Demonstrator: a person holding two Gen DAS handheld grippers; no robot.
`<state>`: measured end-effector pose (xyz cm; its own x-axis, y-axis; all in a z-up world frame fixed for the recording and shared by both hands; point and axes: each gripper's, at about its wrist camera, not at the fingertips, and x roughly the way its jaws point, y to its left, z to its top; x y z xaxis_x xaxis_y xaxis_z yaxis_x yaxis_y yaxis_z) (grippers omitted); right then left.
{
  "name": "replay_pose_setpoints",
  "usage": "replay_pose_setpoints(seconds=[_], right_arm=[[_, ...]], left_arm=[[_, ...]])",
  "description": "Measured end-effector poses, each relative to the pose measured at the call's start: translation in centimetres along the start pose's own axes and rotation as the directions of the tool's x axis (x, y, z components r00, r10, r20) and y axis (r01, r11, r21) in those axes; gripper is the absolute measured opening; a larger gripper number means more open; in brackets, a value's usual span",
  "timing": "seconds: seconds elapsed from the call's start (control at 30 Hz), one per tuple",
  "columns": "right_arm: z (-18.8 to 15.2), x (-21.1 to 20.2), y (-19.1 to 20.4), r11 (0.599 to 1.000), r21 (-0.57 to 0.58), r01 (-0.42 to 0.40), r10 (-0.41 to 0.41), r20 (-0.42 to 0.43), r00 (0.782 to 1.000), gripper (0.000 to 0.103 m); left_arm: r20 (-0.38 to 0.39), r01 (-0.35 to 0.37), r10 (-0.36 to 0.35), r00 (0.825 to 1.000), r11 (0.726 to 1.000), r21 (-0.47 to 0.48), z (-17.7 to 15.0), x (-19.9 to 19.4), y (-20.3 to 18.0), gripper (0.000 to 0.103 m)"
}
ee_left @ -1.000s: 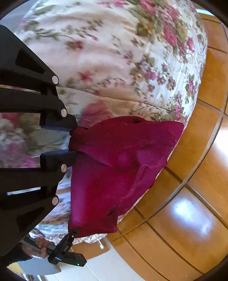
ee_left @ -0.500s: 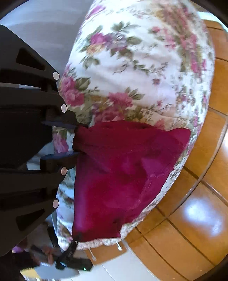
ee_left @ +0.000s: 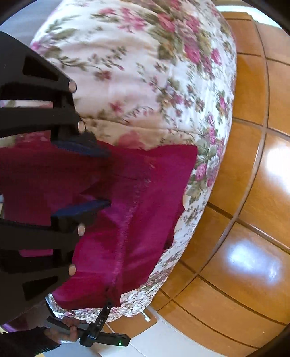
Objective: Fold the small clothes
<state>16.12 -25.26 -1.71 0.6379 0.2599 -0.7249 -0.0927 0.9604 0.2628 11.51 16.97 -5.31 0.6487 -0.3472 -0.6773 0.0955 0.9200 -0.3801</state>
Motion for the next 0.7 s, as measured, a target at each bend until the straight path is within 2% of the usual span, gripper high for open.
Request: replay_pose_setpoints(seconds=[0.1, 0.13, 0.17, 0.23, 0.4, 0.53, 0.7], right_arm=[[-0.2, -1.5, 0.6, 1.0, -0.031, 0.003, -0.003, 0.013, 1.0, 0.007], [-0.2, -2.4, 0.5, 1.0, -0.025, -0.005, 0.005, 0.025, 1.0, 0.007], [-0.2, -3.0, 0.6, 1.0, -0.021, -0.009, 0.01, 0.035, 0.999, 0.007], [0.1, -4.8, 0.8, 0.999, -0.017, -0.027, 0.028, 0.065, 0.998, 0.007], [3.0, -6.7, 1.6, 0.998, -0.002, -0.068, 0.068, 0.149, 0.987, 0.007], [6.3, -5.4, 1.4, 0.998, 0.021, -0.067, 0.062, 0.183, 0.981, 0.007], [10.6, -0.6, -0.4, 0.995, 0.096, -0.042, 0.026, 0.16, 0.987, 0.007]], left_arm=[[0.016, -0.001, 0.001, 1.0, 1.0, 0.018, 0.4, -0.1, -0.2, 0.005], [0.023, 0.013, -0.013, 1.0, 1.0, 0.007, 0.4, -0.5, -0.1, 0.005], [0.03, 0.023, -0.022, 0.999, 1.0, -0.004, 0.4, -0.8, 0.1, 0.0], [0.057, 0.046, -0.045, 0.997, 0.999, -0.021, 0.6, -2.0, 0.3, 0.0], [0.134, 0.083, -0.083, 0.988, 0.997, 0.007, 2.7, -3.9, -0.9, 0.0], [0.177, 0.053, -0.061, 0.982, 0.998, 0.045, 6.2, -3.0, -1.7, 0.0], [0.173, -0.025, 0.016, 0.985, 0.999, 0.046, 10.9, 1.1, -1.3, 0.0]])
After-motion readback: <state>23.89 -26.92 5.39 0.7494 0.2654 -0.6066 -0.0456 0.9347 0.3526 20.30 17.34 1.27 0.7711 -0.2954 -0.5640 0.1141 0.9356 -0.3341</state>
